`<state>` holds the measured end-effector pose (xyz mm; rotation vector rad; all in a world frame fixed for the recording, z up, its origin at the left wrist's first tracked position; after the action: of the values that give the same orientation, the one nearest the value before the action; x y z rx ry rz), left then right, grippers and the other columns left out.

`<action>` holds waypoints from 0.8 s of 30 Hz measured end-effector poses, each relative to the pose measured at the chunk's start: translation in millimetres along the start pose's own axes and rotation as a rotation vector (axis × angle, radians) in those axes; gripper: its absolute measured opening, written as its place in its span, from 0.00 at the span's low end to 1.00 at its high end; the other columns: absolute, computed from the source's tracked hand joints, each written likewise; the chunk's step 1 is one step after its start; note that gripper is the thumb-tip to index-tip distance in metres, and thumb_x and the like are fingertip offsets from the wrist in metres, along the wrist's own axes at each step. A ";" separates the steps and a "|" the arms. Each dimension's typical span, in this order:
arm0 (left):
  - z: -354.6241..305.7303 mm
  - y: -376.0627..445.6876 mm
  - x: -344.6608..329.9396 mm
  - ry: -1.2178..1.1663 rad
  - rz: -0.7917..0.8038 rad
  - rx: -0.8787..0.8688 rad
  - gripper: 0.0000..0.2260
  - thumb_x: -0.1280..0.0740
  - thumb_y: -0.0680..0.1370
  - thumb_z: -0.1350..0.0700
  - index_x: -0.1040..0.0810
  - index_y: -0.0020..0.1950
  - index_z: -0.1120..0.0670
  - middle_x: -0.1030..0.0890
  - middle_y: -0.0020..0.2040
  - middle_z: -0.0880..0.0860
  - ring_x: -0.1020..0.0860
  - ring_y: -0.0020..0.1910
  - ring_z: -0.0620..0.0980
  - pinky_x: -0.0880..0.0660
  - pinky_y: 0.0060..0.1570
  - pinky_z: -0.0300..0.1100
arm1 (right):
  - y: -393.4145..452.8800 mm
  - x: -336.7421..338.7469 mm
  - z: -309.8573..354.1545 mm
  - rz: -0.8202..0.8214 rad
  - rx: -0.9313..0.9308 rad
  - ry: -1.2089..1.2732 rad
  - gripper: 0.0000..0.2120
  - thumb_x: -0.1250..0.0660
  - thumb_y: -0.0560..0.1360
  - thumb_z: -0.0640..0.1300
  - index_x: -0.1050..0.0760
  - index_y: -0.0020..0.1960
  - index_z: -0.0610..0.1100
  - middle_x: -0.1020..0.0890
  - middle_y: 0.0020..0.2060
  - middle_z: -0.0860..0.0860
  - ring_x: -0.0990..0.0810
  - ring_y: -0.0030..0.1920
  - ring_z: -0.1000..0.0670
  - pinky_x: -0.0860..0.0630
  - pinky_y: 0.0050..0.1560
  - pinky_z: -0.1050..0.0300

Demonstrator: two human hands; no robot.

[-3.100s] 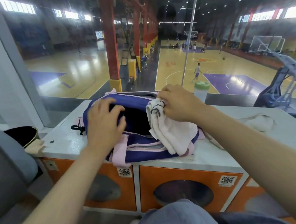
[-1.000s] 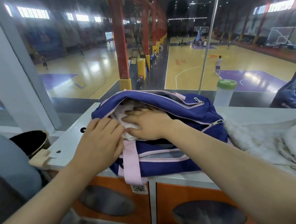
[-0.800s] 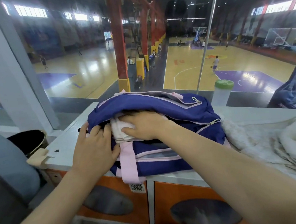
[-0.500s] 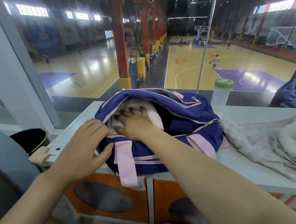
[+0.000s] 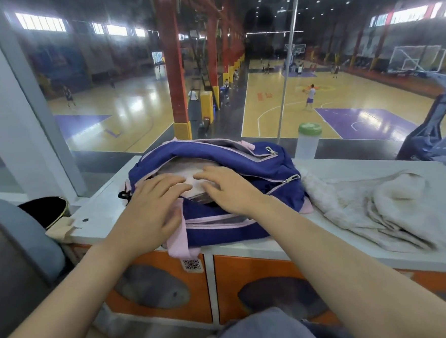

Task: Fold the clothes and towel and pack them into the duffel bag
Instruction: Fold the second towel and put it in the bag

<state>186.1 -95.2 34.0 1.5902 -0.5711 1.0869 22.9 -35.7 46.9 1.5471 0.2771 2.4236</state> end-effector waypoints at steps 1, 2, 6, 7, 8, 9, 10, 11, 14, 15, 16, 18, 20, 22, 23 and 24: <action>-9.0 3.1 -2.2 -0.010 0.007 -0.008 0.19 0.42 0.76 0.50 0.27 0.67 0.50 0.28 0.68 0.48 0.32 0.69 0.50 0.35 0.69 0.51 | -8.5 5.0 -7.3 -0.015 -0.017 -0.001 0.17 0.43 0.82 0.45 0.28 0.70 0.48 0.29 0.71 0.50 0.34 0.71 0.51 0.42 0.72 0.57; -18.7 5.8 -5.0 -0.021 0.015 -0.014 0.20 0.42 0.76 0.50 0.28 0.67 0.49 0.28 0.69 0.48 0.32 0.69 0.50 0.35 0.69 0.52 | -17.9 10.3 -14.5 -0.043 -0.023 -0.001 0.17 0.42 0.82 0.44 0.26 0.69 0.48 0.27 0.70 0.50 0.32 0.70 0.51 0.39 0.73 0.55; -66.3 18.3 -17.5 -0.086 -0.010 -0.037 0.22 0.42 0.75 0.50 0.29 0.69 0.50 0.30 0.71 0.49 0.37 0.73 0.51 0.38 0.71 0.54 | -67.2 40.5 -46.7 -0.247 -0.124 0.039 0.15 0.40 0.79 0.40 0.21 0.62 0.47 0.19 0.59 0.53 0.25 0.59 0.56 0.30 0.65 0.59; -80.6 21.4 -21.9 -0.108 -0.020 -0.030 0.22 0.42 0.75 0.51 0.28 0.69 0.50 0.30 0.72 0.49 0.39 0.74 0.51 0.40 0.72 0.53 | -84.1 48.8 -57.4 -0.319 -0.203 0.108 0.15 0.40 0.78 0.38 0.21 0.60 0.47 0.19 0.57 0.53 0.25 0.56 0.58 0.30 0.62 0.63; -95.5 24.8 -27.4 -0.129 -0.023 -0.020 0.22 0.40 0.75 0.52 0.29 0.69 0.50 0.31 0.72 0.49 0.41 0.75 0.50 0.42 0.73 0.53 | -101.7 56.0 -69.3 -0.396 -0.285 0.175 0.15 0.40 0.77 0.36 0.21 0.58 0.46 0.19 0.54 0.53 0.25 0.53 0.58 0.31 0.58 0.65; -110.4 28.6 -34.2 -0.145 -0.015 -0.011 0.22 0.39 0.75 0.52 0.30 0.70 0.49 0.33 0.73 0.48 0.43 0.76 0.50 0.43 0.74 0.53 | -119.4 61.1 -82.1 -0.461 -0.360 0.222 0.14 0.40 0.76 0.34 0.21 0.57 0.45 0.19 0.53 0.53 0.25 0.52 0.57 0.31 0.56 0.66; -125.4 32.6 -41.6 -0.160 -0.003 -0.014 0.22 0.38 0.75 0.52 0.30 0.70 0.49 0.33 0.73 0.48 0.43 0.76 0.50 0.44 0.74 0.53 | -136.1 64.5 -94.6 -0.508 -0.418 0.241 0.14 0.40 0.75 0.34 0.22 0.56 0.44 0.19 0.53 0.52 0.24 0.52 0.56 0.30 0.56 0.65; -140.1 37.1 -49.0 -0.178 0.009 -0.030 0.22 0.37 0.75 0.53 0.30 0.70 0.49 0.33 0.73 0.49 0.43 0.76 0.50 0.43 0.74 0.53 | -151.6 66.6 -106.7 -0.536 -0.468 0.234 0.14 0.40 0.75 0.34 0.23 0.57 0.44 0.19 0.53 0.51 0.23 0.54 0.54 0.30 0.55 0.63; -182.0 54.1 -72.5 -0.266 0.100 -0.056 0.23 0.36 0.76 0.54 0.32 0.71 0.50 0.35 0.75 0.49 0.46 0.77 0.51 0.46 0.75 0.52 | -193.3 75.5 -136.8 -0.563 -0.571 0.059 0.17 0.38 0.74 0.34 0.25 0.61 0.43 0.21 0.58 0.49 0.24 0.60 0.49 0.32 0.56 0.61; -194.7 60.6 -80.5 -0.303 0.151 -0.050 0.24 0.36 0.76 0.54 0.33 0.72 0.50 0.37 0.76 0.49 0.48 0.77 0.50 0.49 0.76 0.49 | -204.7 80.4 -145.0 -0.572 -0.604 -0.034 0.18 0.37 0.73 0.34 0.26 0.62 0.43 0.21 0.58 0.49 0.24 0.59 0.47 0.30 0.58 0.57; -206.8 67.0 -88.2 -0.333 0.202 -0.044 0.25 0.37 0.76 0.55 0.35 0.74 0.51 0.39 0.77 0.50 0.49 0.78 0.50 0.51 0.75 0.47 | -214.7 85.0 -153.0 -0.583 -0.638 -0.135 0.20 0.36 0.71 0.34 0.26 0.62 0.44 0.21 0.59 0.48 0.24 0.59 0.45 0.29 0.59 0.52; -229.7 79.4 -102.6 -0.351 0.300 -0.051 0.27 0.37 0.77 0.54 0.38 0.76 0.52 0.42 0.78 0.51 0.49 0.78 0.51 0.53 0.75 0.44 | -233.4 93.9 -169.1 -0.589 -0.707 -0.285 0.23 0.35 0.71 0.35 0.28 0.65 0.44 0.23 0.62 0.46 0.26 0.61 0.43 0.31 0.63 0.46; -246.9 90.0 -113.3 -0.363 0.401 -0.048 0.28 0.38 0.78 0.52 0.41 0.77 0.52 0.43 0.78 0.52 0.48 0.77 0.51 0.50 0.76 0.47 | -247.8 96.0 -186.0 -0.542 -0.789 -0.271 0.27 0.35 0.72 0.38 0.34 0.71 0.44 0.30 0.69 0.43 0.31 0.67 0.40 0.35 0.68 0.44; -268.4 105.2 -120.7 -0.412 0.476 -0.020 0.29 0.37 0.78 0.51 0.42 0.77 0.53 0.43 0.78 0.53 0.45 0.77 0.53 0.45 0.75 0.48 | -261.2 93.1 -204.8 -0.542 -0.904 -0.047 0.33 0.33 0.73 0.43 0.41 0.75 0.43 0.35 0.72 0.41 0.34 0.70 0.39 0.35 0.68 0.44; -280.6 114.8 -122.9 -0.460 0.496 0.009 0.29 0.37 0.78 0.52 0.42 0.77 0.54 0.42 0.78 0.54 0.43 0.76 0.54 0.43 0.74 0.48 | -265.1 91.8 -210.7 -0.574 -0.934 0.072 0.35 0.32 0.73 0.47 0.42 0.76 0.44 0.34 0.72 0.42 0.33 0.70 0.39 0.33 0.67 0.44; -292.6 123.9 -124.4 -0.521 0.501 0.051 0.29 0.36 0.77 0.52 0.41 0.77 0.55 0.40 0.77 0.55 0.40 0.75 0.55 0.40 0.72 0.49 | -267.0 90.1 -213.1 -0.605 -0.942 0.151 0.37 0.32 0.72 0.52 0.41 0.76 0.44 0.32 0.71 0.43 0.31 0.69 0.40 0.32 0.66 0.44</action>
<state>-75.7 119.2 -10.1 1.8359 -1.3549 1.0399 -178.0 240.8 -42.6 0.7156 -0.3037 1.7500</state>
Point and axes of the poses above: each hand's wrist, its own y-axis towards the middle knuckle, its own x-axis out of the back of the hand, z = x × y, the point moved 5 cm from there along y, towards the middle knuckle
